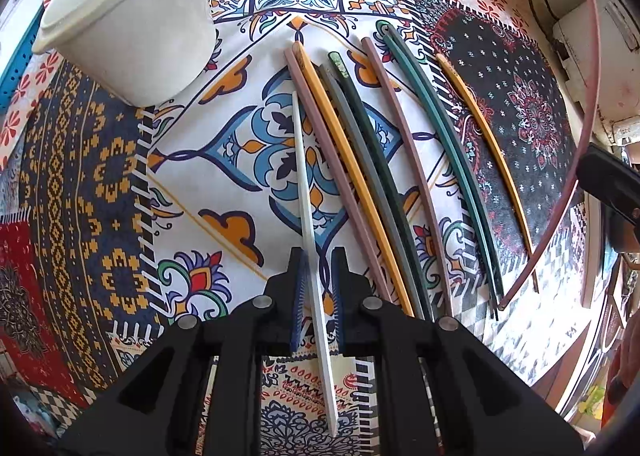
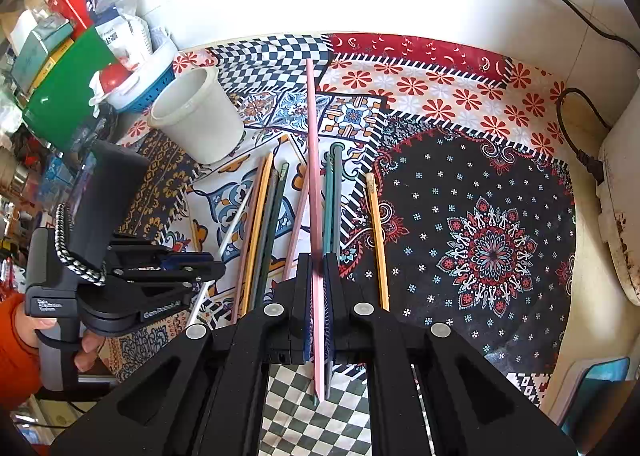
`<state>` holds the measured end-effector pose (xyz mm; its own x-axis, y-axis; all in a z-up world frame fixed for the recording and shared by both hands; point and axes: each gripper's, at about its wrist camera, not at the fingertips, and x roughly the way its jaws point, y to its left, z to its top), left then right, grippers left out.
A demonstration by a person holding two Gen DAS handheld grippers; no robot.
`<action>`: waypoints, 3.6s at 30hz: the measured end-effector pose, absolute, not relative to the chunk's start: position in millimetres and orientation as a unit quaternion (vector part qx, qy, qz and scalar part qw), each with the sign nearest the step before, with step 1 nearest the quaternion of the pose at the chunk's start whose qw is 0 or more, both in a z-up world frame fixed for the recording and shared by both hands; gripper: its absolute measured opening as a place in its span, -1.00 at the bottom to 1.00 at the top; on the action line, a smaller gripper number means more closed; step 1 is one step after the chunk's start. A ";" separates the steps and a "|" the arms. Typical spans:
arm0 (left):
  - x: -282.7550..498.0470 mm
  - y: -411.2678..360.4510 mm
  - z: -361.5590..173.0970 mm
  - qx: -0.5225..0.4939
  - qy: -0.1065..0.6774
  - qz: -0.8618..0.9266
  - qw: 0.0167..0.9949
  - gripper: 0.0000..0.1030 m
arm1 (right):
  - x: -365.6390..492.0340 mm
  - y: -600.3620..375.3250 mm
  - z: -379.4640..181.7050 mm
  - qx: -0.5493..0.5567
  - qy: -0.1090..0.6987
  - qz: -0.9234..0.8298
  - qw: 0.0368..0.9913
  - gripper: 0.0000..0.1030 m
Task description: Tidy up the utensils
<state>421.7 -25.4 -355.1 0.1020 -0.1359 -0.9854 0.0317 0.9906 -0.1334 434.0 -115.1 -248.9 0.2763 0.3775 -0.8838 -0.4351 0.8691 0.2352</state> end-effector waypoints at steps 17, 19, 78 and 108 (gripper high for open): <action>416.2 -3.6 -329.3 -0.083 0.609 -0.036 0.788 -0.95 | 437.6 -98.4 -218.8 -0.025 0.507 0.272 0.817 -0.91; 412.0 2.4 -317.7 -0.095 0.595 -0.033 0.798 -0.95 | 436.9 -92.9 -213.2 -0.031 0.499 0.278 0.820 -0.91; 430.4 66.2 -362.0 -0.197 0.600 0.088 0.770 -0.63 | 578.0 -57.6 -327.6 -0.043 0.598 0.180 0.780 -0.39; 367.6 106.0 -277.3 -0.192 0.524 0.087 0.825 -0.95 | 532.7 -53.5 -235.0 -0.001 0.519 0.314 0.795 -0.90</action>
